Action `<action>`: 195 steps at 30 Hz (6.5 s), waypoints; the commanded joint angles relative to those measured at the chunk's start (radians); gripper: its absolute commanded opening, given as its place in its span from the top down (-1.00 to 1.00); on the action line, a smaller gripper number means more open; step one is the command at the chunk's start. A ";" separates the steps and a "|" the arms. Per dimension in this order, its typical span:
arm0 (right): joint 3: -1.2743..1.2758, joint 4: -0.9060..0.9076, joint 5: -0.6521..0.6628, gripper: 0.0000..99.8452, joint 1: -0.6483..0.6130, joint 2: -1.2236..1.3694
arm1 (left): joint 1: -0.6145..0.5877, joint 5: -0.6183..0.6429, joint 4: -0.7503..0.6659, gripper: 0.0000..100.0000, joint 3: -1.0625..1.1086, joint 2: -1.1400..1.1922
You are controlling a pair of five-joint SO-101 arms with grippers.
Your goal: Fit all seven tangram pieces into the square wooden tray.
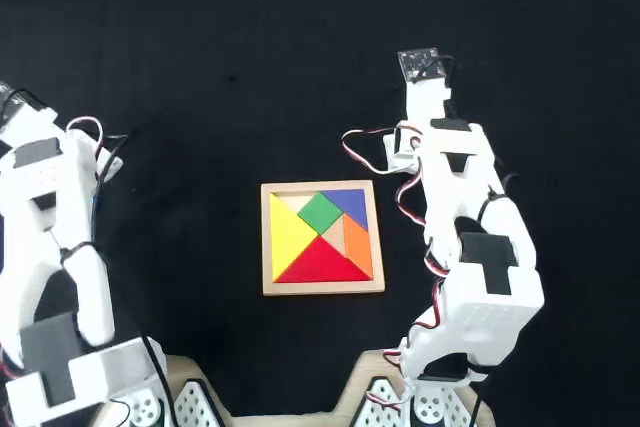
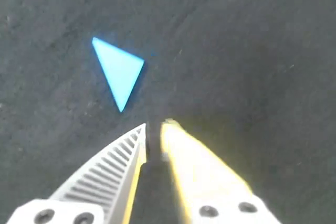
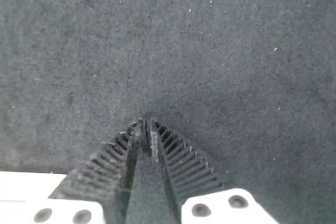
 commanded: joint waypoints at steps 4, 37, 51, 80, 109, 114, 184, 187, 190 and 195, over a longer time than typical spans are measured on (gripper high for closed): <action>-0.062 -0.006 0.011 0.98 -0.018 -0.002 | -0.105 0.091 -0.064 0.52 0.022 -0.029; -0.054 -0.005 0.009 0.98 -0.032 -0.002 | -0.148 0.216 0.037 0.52 -0.297 0.433; -0.053 -0.005 0.009 0.98 -0.032 -0.002 | -0.153 0.227 0.020 0.52 -0.308 0.436; -0.053 -0.005 0.009 0.98 -0.032 -0.002 | -0.151 0.222 -0.014 0.71 -0.269 0.436; -0.053 -0.005 0.009 0.98 -0.028 -0.002 | -0.024 -0.183 0.302 0.94 -0.512 0.238; -0.058 -0.005 0.000 0.98 0.012 -0.010 | 0.157 -0.483 0.390 0.93 -0.515 0.114; -0.191 0.784 0.572 0.64 -0.359 -0.476 | -0.094 -0.575 -0.209 0.46 0.449 -0.176; -0.183 0.818 0.577 0.73 -0.417 -0.481 | -0.145 -0.574 -0.196 0.55 0.444 -0.207; -0.183 0.861 0.578 0.98 -0.486 -0.469 | -0.147 -0.574 -0.206 0.64 0.481 -0.238; -0.177 0.918 0.580 0.98 -0.623 -0.444 | -0.153 -0.572 -0.206 0.77 0.489 -0.253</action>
